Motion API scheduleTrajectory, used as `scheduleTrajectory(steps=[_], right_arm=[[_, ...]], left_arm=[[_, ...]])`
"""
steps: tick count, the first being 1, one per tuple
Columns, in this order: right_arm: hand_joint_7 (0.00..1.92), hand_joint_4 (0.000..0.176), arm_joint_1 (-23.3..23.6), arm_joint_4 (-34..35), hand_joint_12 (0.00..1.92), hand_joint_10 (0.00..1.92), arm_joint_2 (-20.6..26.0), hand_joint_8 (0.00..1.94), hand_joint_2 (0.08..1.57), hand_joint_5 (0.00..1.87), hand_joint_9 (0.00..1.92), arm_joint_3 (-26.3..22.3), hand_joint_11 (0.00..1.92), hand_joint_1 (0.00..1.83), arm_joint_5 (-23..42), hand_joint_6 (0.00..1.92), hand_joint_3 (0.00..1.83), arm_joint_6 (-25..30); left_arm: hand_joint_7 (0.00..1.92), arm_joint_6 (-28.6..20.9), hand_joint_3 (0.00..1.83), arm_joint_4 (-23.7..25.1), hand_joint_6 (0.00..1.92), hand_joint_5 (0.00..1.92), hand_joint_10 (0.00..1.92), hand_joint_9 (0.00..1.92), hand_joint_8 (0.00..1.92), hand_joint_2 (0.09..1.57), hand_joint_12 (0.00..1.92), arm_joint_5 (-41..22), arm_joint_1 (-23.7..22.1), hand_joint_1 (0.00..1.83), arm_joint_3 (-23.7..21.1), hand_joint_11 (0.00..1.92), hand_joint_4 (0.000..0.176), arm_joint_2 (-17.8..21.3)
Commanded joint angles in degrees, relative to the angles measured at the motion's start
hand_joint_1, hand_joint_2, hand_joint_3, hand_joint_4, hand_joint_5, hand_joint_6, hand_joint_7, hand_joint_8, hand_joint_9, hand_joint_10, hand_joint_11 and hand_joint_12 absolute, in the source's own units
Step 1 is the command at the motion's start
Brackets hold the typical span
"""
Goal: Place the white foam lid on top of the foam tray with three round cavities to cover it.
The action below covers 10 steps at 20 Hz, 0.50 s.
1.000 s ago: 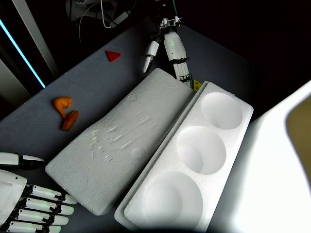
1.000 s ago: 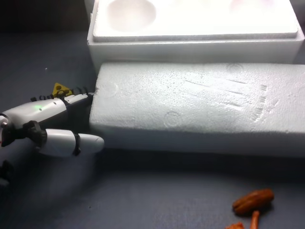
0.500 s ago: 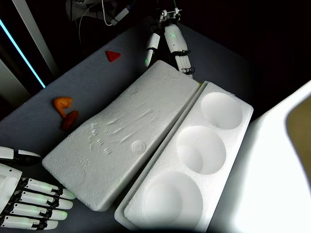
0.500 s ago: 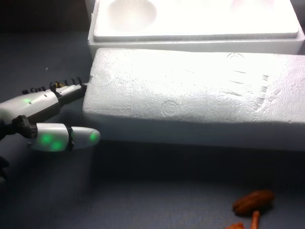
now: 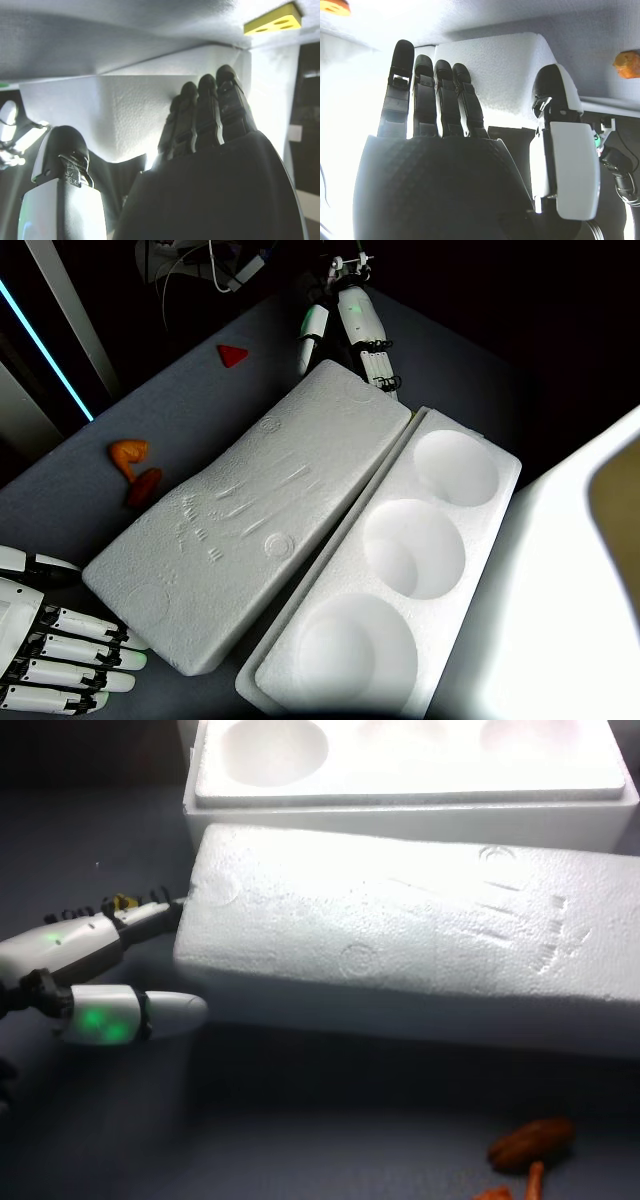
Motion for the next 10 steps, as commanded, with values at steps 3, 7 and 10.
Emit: scheduleTrajectory(steps=[3, 7, 10], right_arm=[[0.24, 0.0, 0.46, -2.74, 1.31, 0.09, 1.9, 0.01, 1.18, 0.22, 0.23, -1.37, 0.0, 0.47, 9.21, 0.02, 0.0, 0.95], [0.23, 0.0, 0.08, -2.94, 1.3, 0.09, 2.32, 0.0, 1.17, 0.24, 0.23, -1.72, 0.0, 0.48, 9.58, 0.02, 0.0, 1.1], [0.21, 0.0, 0.08, -3.93, 1.32, 0.07, 2.36, 0.0, 1.17, 0.23, 0.21, -2.17, 0.0, 0.46, 10.17, 0.01, 0.0, 1.63]], left_arm=[[0.18, -0.52, 0.01, 1.53, 0.03, 0.19, 0.02, 0.11, 0.02, 1.15, 0.0, -10.73, 0.23, 0.31, -1.66, 0.0, 0.0, 0.82], [0.16, -0.59, 0.0, 1.52, 0.02, 0.18, 0.01, 0.09, 0.0, 1.15, 0.0, -11.24, 0.78, 0.33, -2.15, 0.0, 0.0, 1.14], [0.16, -0.62, 0.01, 1.53, 0.01, 0.17, 0.01, 0.08, 0.0, 1.15, 0.0, -12.32, 1.51, 0.31, -3.08, 0.0, 0.0, 2.11]])
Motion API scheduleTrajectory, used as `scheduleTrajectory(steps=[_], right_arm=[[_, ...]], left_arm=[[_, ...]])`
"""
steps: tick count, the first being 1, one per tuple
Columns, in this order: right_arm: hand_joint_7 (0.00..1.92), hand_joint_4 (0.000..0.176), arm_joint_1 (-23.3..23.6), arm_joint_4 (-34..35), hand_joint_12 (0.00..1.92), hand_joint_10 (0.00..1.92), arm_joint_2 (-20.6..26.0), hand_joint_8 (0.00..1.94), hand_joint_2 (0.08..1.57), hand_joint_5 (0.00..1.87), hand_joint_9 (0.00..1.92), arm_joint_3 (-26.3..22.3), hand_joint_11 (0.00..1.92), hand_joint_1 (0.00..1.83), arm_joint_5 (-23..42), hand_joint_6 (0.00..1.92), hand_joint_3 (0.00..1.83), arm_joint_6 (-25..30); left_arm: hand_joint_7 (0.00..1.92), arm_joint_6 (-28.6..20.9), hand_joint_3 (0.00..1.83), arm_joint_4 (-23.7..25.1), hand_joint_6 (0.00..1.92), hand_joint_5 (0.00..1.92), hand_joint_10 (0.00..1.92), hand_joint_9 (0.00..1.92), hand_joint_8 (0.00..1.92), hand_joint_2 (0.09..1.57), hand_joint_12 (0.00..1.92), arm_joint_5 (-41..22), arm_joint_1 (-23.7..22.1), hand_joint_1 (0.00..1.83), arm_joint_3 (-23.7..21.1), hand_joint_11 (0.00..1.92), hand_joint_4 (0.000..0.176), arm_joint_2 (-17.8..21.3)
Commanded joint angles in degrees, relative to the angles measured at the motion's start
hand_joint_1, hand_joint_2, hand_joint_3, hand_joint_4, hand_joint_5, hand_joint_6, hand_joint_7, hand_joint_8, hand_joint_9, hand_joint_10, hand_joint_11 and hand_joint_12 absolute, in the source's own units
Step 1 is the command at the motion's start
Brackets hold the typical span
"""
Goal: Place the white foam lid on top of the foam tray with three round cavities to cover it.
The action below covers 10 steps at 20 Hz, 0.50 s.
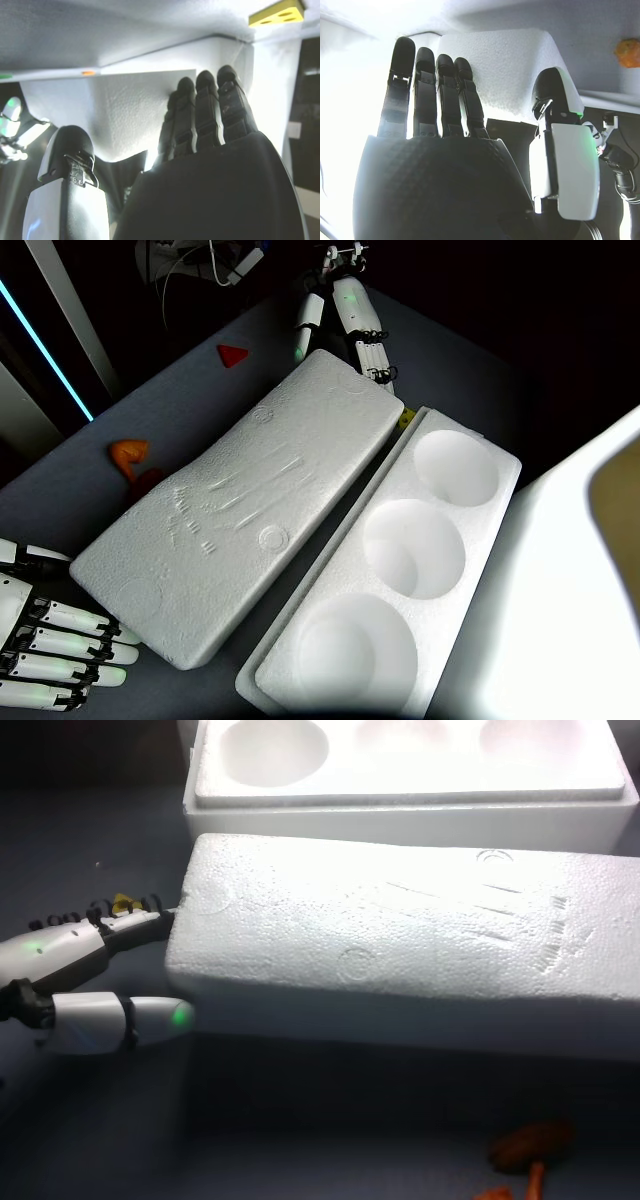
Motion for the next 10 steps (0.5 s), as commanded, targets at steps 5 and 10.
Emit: scheduleTrajectory(steps=[5, 10], right_arm=[[0.2, 0.0, 0.05, -4.1, 1.55, 0.1, 2.39, 0.01, 1.16, 0.24, 0.26, -1.94, 0.0, 0.49, 11.29, 0.01, 0.0, 2.07], [0.23, 0.0, 0.3, -6.0, 1.59, 0.22, 4.18, 0.01, 1.16, 0.22, 0.21, -3.02, 0.0, 0.48, 13.57, 0.0, 0.0, 3.4]], left_arm=[[0.16, -0.49, 0.0, 2.36, 0.0, 0.15, 0.01, 0.08, 0.0, 1.14, 0.0, -11.21, -0.46, 0.25, -1.75, 0.0, 0.0, 1.49], [0.15, -0.76, 0.0, 3.04, 0.01, 0.16, 0.01, 0.09, 0.0, 1.15, 0.0, -13.33, -0.77, 0.22, -2.97, 0.0, 0.0, 3.18]])
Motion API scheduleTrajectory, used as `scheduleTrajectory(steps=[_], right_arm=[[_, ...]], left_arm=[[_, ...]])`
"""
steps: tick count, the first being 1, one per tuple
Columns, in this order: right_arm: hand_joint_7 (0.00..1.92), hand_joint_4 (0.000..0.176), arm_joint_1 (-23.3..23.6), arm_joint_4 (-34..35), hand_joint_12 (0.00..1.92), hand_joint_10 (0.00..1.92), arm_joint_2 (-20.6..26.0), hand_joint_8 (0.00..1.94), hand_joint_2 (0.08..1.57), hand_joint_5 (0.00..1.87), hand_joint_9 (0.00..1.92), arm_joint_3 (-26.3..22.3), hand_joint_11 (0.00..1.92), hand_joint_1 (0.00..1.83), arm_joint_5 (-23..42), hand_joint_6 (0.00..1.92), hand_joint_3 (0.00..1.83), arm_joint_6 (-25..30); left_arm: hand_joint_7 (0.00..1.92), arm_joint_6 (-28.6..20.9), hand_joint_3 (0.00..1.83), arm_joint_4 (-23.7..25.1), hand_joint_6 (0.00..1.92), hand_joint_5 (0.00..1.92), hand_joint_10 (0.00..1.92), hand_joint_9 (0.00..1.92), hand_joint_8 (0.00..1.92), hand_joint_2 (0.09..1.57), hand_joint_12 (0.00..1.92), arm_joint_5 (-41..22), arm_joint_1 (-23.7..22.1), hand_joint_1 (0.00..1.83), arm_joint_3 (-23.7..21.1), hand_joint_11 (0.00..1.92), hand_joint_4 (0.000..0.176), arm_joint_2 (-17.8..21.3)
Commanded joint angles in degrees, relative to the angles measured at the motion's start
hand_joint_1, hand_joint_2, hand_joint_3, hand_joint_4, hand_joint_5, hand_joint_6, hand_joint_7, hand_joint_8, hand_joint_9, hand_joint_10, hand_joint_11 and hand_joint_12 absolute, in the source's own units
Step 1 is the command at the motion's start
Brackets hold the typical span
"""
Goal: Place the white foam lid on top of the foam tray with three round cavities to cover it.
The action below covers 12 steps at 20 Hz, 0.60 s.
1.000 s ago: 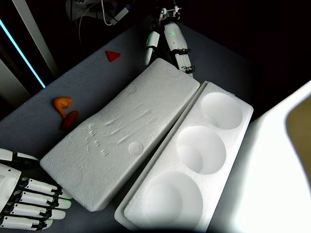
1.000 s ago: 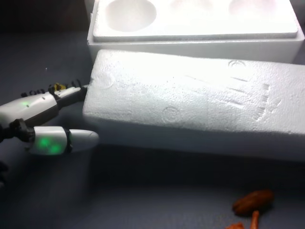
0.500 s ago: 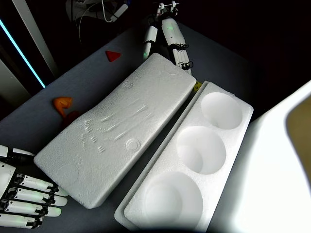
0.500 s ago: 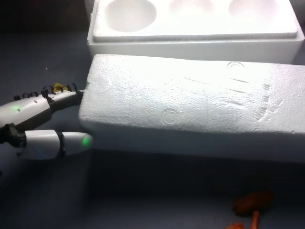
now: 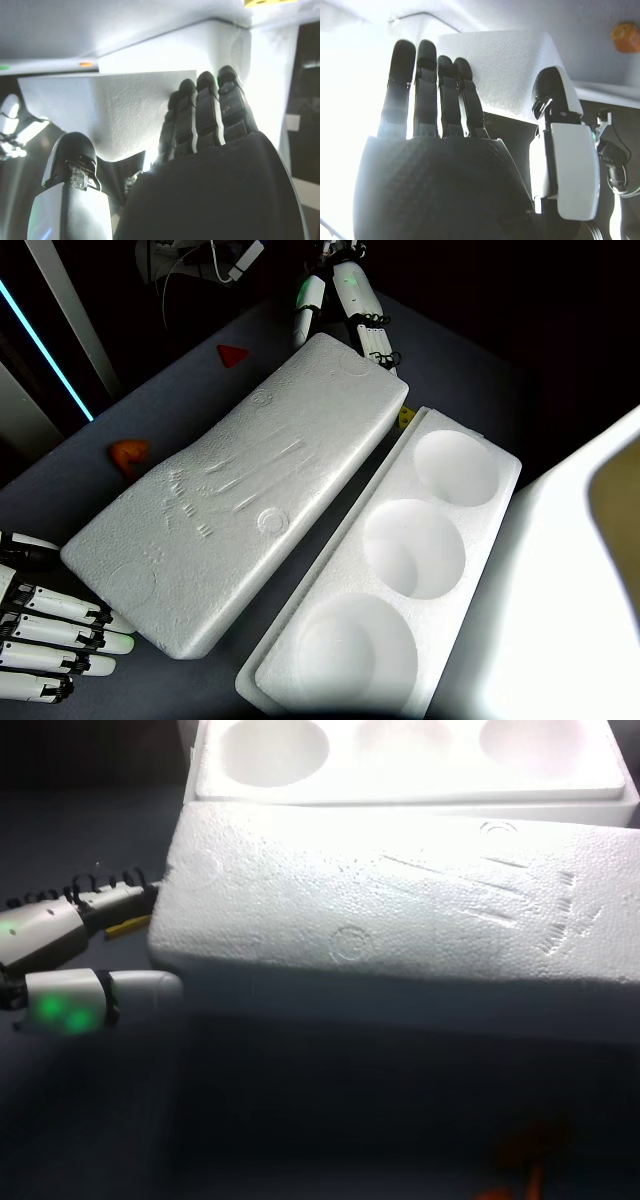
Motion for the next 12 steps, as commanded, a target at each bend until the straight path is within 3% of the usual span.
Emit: scheduleTrajectory(steps=[1, 6, 7, 11, 12], right_arm=[[0.22, 0.0, 1.2, -2.84, 1.56, 0.22, 0.31, 0.0, 1.15, 0.22, 0.2, -0.58, 0.0, 0.47, 10.2, 0.0, 0.0, 1.25], [0.2, 0.0, 3.84, -4.38, 1.57, 0.25, 0.79, 0.0, 1.15, 0.22, 0.23, -0.4, 0.0, 0.49, 10.24, 0.01, 0.0, 1.6], [0.19, 0.0, 4.46, -4.69, 1.58, 0.25, 0.79, 0.01, 1.15, 0.22, 0.23, -0.31, 0.0, 0.49, 10.23, 0.01, 0.0, 1.62], [0.25, 0.0, 5.61, -5.12, 1.68, 0.36, 0.79, 0.01, 1.15, 0.25, 0.24, -0.03, 0.0, 0.47, 10.18, 0.01, 0.0, 1.63], [0.25, 0.0, 5.95, -5.29, 1.69, 0.37, 0.79, 0.01, 1.16, 0.24, 0.24, 0.02, 0.0, 0.47, 10.17, 0.01, 0.0, 1.63]], left_arm=[[0.15, -0.71, 0.0, 3.05, 0.0, 0.15, 0.01, 0.09, 0.0, 1.15, 0.0, -9.83, -1.04, 0.24, -0.86, 0.0, 0.0, 0.1], [0.16, -0.7, 0.0, 3.3, 0.01, 0.15, 0.01, 0.11, 0.0, 1.14, 0.01, -10.43, -2.32, 0.24, -0.74, 0.02, 0.0, 0.92], [0.15, -0.71, 0.01, 3.35, 0.0, 0.17, 0.0, 0.13, 0.03, 1.12, 0.28, -10.45, -2.63, 0.24, -0.59, 0.01, 0.0, 1.0], [0.16, -0.74, 0.0, 3.46, 0.0, 0.18, 0.0, 0.12, 0.01, 1.13, 0.29, -10.68, -3.08, 0.27, -0.17, 0.0, 0.0, 1.04], [0.16, -0.76, 0.0, 3.46, 0.0, 0.18, 0.01, 0.11, 0.0, 1.12, 0.36, -10.73, -3.2, 0.28, -0.09, 0.0, 0.0, 1.1]])
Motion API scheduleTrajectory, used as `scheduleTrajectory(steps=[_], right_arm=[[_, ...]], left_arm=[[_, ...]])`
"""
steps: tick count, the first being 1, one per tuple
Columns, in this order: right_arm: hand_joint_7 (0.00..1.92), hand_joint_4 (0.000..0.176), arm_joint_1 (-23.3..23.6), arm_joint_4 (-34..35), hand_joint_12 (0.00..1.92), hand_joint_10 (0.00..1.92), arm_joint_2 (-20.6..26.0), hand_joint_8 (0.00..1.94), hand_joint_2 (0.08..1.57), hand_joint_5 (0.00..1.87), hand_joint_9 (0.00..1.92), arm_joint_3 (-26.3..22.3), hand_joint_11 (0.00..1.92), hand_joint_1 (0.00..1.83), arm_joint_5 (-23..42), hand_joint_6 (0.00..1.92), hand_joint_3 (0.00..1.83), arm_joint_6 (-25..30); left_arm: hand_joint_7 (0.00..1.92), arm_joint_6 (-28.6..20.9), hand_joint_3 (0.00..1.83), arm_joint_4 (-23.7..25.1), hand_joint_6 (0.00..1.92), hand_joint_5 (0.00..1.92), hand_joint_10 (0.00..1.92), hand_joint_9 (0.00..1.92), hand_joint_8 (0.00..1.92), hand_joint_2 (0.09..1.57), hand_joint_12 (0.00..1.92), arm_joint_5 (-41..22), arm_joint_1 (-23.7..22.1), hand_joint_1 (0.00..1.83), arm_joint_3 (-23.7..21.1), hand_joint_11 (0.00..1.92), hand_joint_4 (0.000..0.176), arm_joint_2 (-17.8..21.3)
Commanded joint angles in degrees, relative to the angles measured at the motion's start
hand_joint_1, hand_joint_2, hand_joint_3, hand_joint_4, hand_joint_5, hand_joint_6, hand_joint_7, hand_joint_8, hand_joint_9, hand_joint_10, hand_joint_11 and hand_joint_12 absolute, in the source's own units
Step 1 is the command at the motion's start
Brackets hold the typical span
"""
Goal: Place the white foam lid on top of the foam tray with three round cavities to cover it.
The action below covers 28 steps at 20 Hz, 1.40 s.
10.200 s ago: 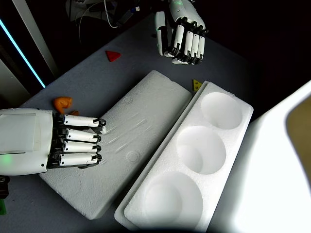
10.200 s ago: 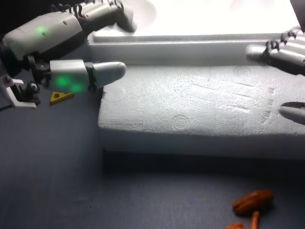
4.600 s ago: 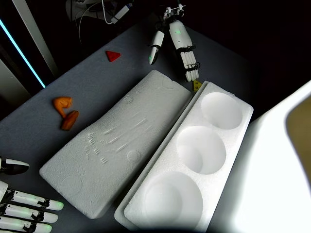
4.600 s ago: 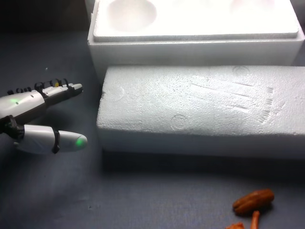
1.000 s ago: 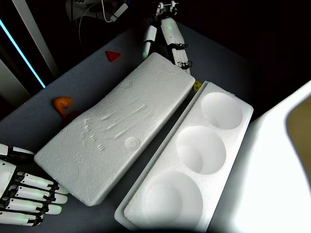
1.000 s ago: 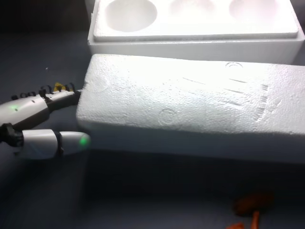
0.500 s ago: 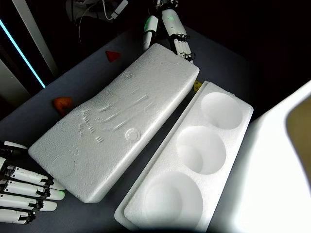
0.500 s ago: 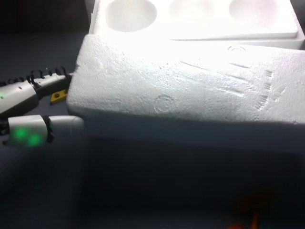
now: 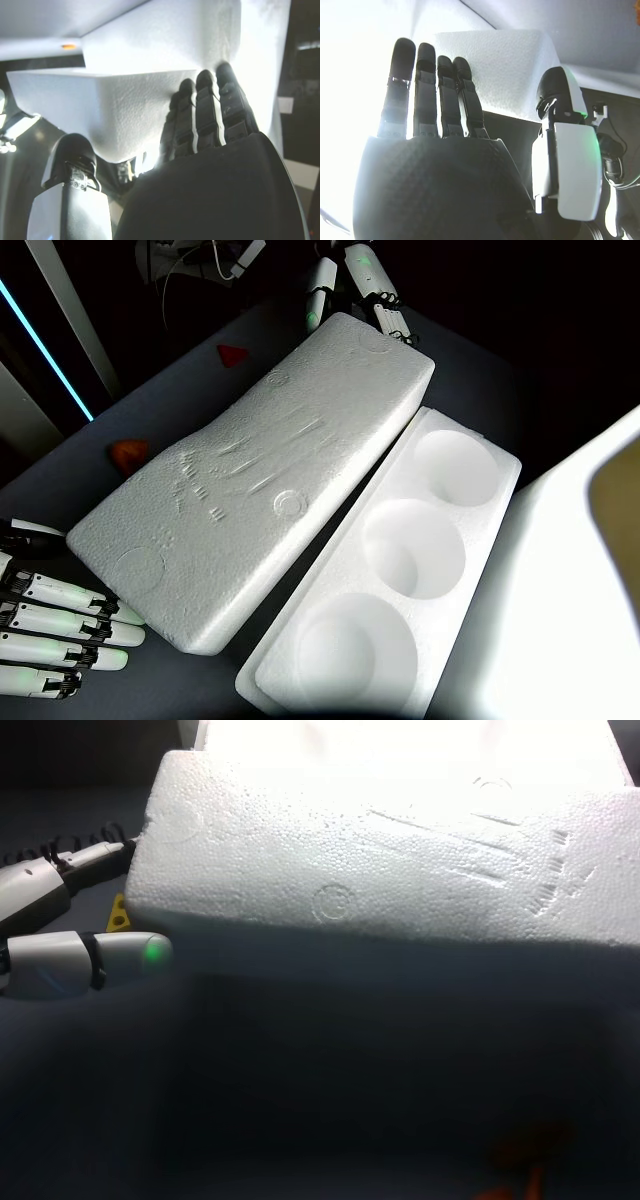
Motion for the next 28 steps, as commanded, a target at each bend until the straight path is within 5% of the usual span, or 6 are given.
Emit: scheduleTrajectory(steps=[1, 5, 10, 12, 25, 28], right_arm=[[0.23, 0.0, 1.36, -3.41, 1.66, 0.37, -0.02, 0.0, 1.17, 0.23, 0.21, -0.36, 0.0, 0.47, 10.25, 0.01, 0.0, 1.17], [0.2, 0.0, 2.68, -4.12, 1.69, 0.5, -0.02, 0.0, 1.19, 0.19, 0.14, -0.23, 0.0, 0.44, 10.08, 0.0, 0.0, 1.17], [0.14, 0.0, 5.72, -5.53, 1.56, 0.54, -0.02, 0.0, 1.18, 0.17, 0.02, 0.17, 0.0, 0.49, 8.92, 0.0, 0.0, 1.12], [0.24, 0.0, 6.56, -5.66, 1.64, 0.72, -0.03, 0.02, 1.17, 0.17, 0.05, 0.36, 0.0, 0.45, 8.84, 0.0, 0.0, 1.12], [0.3, 0.0, 7.93, -9.13, 1.77, 0.91, 3.44, 0.02, 1.11, 0.19, 0.09, -2.31, 0.0, 0.42, 9.64, 0.0, 0.0, 2.7], [0.27, 0.0, 8.12, -9.32, 1.73, 0.93, 3.45, 0.01, 1.16, 0.16, 0.03, -2.12, 0.0, 0.43, 10.3, 0.0, 0.01, 2.69]], left_arm=[[0.16, -0.55, 0.0, 4.16, 0.0, 0.17, 0.01, 0.11, 0.0, 1.13, 0.38, -9.4, -1.22, 0.28, -0.48, 0.0, 0.0, -0.17], [0.17, -0.73, 0.0, 4.68, 0.01, 0.17, 0.01, 0.13, 0.0, 1.12, 0.72, -9.69, -2.05, 0.3, -0.51, 0.0, 0.0, 0.3], [0.17, -0.82, 0.0, 4.79, 0.0, 0.17, 0.0, 0.12, 0.0, 1.11, 0.65, -9.8, -2.62, 0.3, -0.25, 0.0, 0.0, 0.64], [0.18, -0.83, 0.0, 4.83, 0.0, 0.18, 0.01, 0.13, 0.0, 1.11, 0.75, -9.61, -2.91, 0.31, -0.13, 0.0, 0.0, 0.64], [0.16, -2.63, 0.01, 6.54, 0.0, 0.16, 0.0, 0.13, 0.0, 1.16, 0.41, -13.5, -0.87, 0.25, -3.83, 0.0, 0.0, 2.92], [0.17, -2.16, 0.0, 5.73, 0.0, 0.17, 0.0, 0.14, 0.0, 1.15, 0.5, -14.09, -1.11, 0.25, -3.37, 0.0, 0.0, 3.18]])
